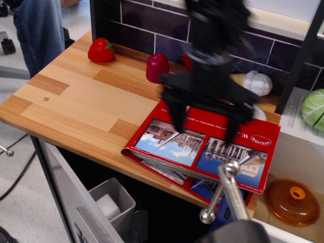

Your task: Open book

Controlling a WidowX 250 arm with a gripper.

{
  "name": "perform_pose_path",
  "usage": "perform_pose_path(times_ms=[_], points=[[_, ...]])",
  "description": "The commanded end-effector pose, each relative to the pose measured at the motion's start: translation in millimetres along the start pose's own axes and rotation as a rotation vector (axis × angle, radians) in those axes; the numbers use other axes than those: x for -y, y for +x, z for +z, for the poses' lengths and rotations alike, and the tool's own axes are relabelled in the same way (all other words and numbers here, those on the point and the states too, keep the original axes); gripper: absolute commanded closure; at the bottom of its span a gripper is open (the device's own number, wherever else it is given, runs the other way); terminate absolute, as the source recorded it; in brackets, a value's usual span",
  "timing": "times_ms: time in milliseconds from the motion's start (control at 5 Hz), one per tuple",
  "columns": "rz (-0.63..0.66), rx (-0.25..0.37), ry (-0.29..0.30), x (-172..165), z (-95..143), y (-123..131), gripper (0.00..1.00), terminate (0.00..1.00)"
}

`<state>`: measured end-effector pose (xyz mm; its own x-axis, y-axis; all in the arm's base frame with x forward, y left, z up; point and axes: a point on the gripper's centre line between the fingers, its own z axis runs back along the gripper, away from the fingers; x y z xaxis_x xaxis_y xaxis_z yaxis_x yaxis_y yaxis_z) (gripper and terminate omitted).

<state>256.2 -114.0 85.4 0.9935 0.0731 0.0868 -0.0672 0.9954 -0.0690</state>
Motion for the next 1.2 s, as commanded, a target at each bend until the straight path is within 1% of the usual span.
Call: perform_pose_path(times_ms=[0,200,400,600,800,1000], points=[[0.022,0.046,0.046,51.3,-15.9,25.5,0.00,0.00],[0.018,0.049,0.109,59.3,-32.3,29.8,0.00,0.00],[0.012,0.043,0.143,59.6,-43.7,29.5,0.00,0.00],[-0.010,0.023,0.209,65.0,-52.0,29.7,0.00,0.00],[-0.015,0.006,0.272,58.3,-47.3,31.0,0.00,0.00],[-0.045,0.042,0.373,37.0,-30.0,26.4,0.00,0.00]])
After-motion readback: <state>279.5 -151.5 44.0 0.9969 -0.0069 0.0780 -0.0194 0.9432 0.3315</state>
